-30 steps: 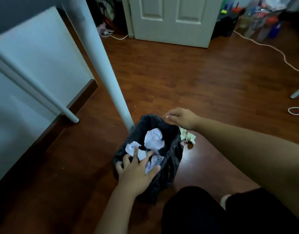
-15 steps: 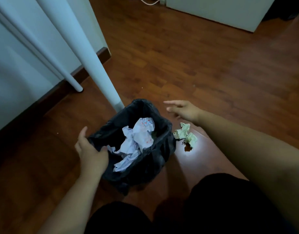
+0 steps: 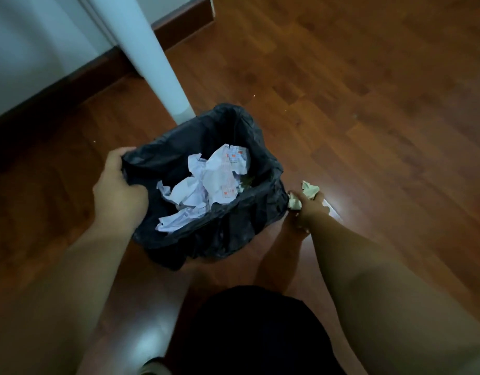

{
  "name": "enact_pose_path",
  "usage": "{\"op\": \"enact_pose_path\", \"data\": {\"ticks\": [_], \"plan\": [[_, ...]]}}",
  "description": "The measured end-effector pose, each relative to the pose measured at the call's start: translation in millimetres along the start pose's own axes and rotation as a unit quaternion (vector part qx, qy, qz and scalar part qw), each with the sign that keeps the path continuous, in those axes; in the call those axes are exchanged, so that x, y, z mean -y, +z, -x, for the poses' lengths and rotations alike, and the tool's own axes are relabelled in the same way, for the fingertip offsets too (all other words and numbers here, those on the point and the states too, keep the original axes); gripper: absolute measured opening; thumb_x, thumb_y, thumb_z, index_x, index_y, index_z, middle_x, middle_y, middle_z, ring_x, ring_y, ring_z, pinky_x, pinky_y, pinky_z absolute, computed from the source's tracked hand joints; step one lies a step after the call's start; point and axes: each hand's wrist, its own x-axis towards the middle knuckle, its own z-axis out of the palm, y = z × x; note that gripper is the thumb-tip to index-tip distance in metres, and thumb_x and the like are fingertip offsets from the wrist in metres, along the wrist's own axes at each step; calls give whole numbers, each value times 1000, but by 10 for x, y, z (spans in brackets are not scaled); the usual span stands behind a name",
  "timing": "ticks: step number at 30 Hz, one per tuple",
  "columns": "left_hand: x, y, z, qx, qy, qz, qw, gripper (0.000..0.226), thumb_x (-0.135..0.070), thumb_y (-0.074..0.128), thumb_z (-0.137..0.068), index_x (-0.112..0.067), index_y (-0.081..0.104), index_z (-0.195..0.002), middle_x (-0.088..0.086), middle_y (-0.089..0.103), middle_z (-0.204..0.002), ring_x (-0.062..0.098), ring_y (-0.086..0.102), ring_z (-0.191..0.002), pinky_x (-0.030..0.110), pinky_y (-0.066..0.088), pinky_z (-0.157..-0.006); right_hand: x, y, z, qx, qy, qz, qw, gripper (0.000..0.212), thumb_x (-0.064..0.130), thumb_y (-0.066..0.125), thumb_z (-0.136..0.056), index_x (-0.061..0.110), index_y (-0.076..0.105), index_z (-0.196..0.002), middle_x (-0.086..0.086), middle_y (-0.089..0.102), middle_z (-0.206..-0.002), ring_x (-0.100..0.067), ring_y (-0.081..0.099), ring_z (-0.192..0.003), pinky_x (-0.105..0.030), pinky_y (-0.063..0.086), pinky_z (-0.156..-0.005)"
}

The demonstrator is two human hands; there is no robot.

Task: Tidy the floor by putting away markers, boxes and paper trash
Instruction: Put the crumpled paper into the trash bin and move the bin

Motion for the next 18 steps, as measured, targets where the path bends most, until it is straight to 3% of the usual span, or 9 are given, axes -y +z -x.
{"op": "enact_pose_path", "data": {"ticks": [2,4,7,9,11,13,15,16,18], "plan": [[-6,38,-2,8,-21,-2,1000,68,5,41,-75,-48,50,-117,-5,62,-112,20,58,-100,31,48,-84,-56,126,-56,-49,5,-2,999,49,25,60,-89,39,47,-134,-13,25,-143,-45,38,-121,-46,42,-98],[-8,34,11,4,-26,-14,1000,68,7,39,-76,-46,50,-117,-3,61,-114,23,58,-101,35,50,-86,-77,187,-34,-65,-4,-17,998,31,26,57,-91,28,52,-122,-16,32,-135,-44,42,-117,-45,44,-98],[-7,42,14,12,-18,-26,999,67,8,39,-77,-42,50,-119,-1,61,-115,24,59,-105,38,51,-90,-49,162,24,-86,1,-61,994,43,14,57,-88,23,58,-130,-15,42,-133,-40,47,-117,-40,43,-98],[6,44,13,15,-7,-22,1000,65,8,40,-76,-39,51,-120,1,62,-115,26,59,-106,39,51,-91,58,11,111,-153,8,-161,975,41,7,56,-86,16,63,-126,-18,53,-126,-39,57,-109,-37,49,-85],[-3,46,10,13,-3,-16,1000,63,8,41,-77,-37,52,-120,2,62,-114,26,59,-106,38,50,-91,230,-229,227,-238,-22,-248,939,29,7,58,-86,10,67,-114,-20,63,-114,-38,64,-95,-37,52,-75],[-11,58,6,9,-1,-9,1000,60,8,43,-77,-35,53,-118,2,63,-113,26,59,-105,34,48,-87,485,-516,447,-318,-75,-324,888,17,5,61,-84,13,69,-97,-11,63,-106,-20,65,-87,-36,54,-77],[-25,61,-1,14,-1,-5,1000,57,7,45,-78,-33,54,-118,5,64,-116,27,59,-106,33,47,-85,766,-824,782,-409,-151,-392,810,21,0,63,-80,21,65,-84,-2,56,-98,9,58,-81,-16,50,-71],[-29,60,-7,16,-1,-6,1000,56,7,46,-79,-31,54,-119,6,63,-118,28,59,-107,33,46,-83,902,-990,982,-447,-190,-417,768,26,-1,63,-77,25,62,-81,0,54,-95,16,55,-79,-4,44,-66],[-52,42,-1,19,-2,-12,1000,54,6,47,-80,-28,54,-121,9,63,-118,30,58,-107,32,43,-80,1140,-1256,1377,-494,-279,-431,702,30,2,63,-74,32,60,-78,5,51,-91,14,54,-81,-1,38,-68]]}}
